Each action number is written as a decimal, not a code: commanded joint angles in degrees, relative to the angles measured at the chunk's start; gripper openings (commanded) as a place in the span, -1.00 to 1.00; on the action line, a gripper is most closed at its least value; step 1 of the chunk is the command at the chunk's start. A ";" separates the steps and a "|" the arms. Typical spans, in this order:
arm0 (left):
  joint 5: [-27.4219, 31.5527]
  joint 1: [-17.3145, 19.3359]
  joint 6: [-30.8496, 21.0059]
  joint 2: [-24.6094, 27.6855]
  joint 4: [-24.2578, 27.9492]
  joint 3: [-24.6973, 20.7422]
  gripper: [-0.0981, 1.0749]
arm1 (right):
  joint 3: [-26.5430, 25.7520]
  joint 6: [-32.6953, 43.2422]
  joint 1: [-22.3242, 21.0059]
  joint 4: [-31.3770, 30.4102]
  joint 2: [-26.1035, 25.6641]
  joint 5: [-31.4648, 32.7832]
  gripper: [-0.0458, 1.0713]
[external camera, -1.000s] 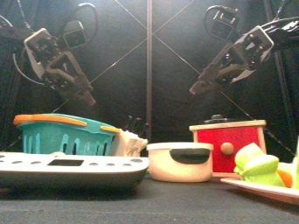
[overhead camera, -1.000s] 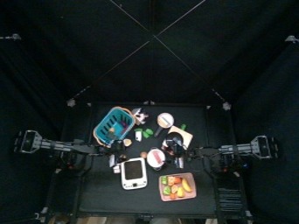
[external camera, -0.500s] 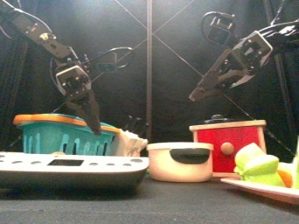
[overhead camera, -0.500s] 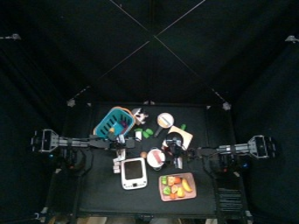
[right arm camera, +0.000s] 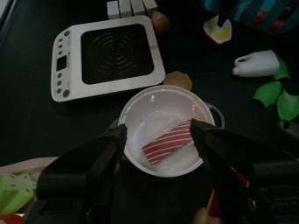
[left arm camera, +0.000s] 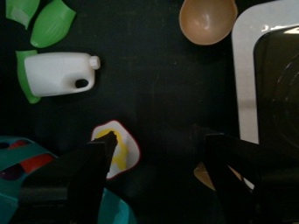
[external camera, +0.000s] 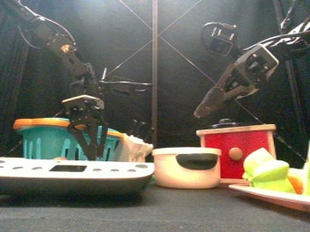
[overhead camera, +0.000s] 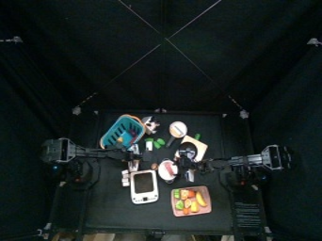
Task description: Grab apple half
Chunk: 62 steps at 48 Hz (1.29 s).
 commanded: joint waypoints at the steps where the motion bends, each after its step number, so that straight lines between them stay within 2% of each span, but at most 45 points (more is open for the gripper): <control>1: 1.32 0.35 -0.18 0.70 2.29 -2.20 0.89 | -1.23 -0.09 -0.18 -0.09 -0.70 -0.26 0.73; 11: 5.45 1.23 -0.79 3.34 8.44 -3.96 0.89 | -0.97 -0.09 -0.18 -0.18 -0.70 -0.26 0.72; 21: 7.82 3.16 -7.03 4.75 12.13 -5.01 0.89 | -0.97 -0.09 -0.18 -0.18 -0.44 -0.26 0.72; 27: 7.82 3.69 -8.61 5.45 13.36 -5.01 0.89 | -1.14 -0.18 -0.18 -0.18 -0.18 -0.18 0.72; 48: 5.10 4.57 -8.35 7.65 7.21 -5.10 0.88 | -1.41 -0.18 -0.44 -0.26 0.79 -0.18 0.72; 55: 3.08 4.66 -8.17 7.73 5.27 -4.75 0.82 | -1.41 -0.18 -0.70 -0.26 1.05 -0.26 0.72; 62: 2.02 4.75 -8.17 7.65 4.83 -4.04 0.68 | -1.49 -0.09 -0.88 -0.26 1.32 -0.18 0.72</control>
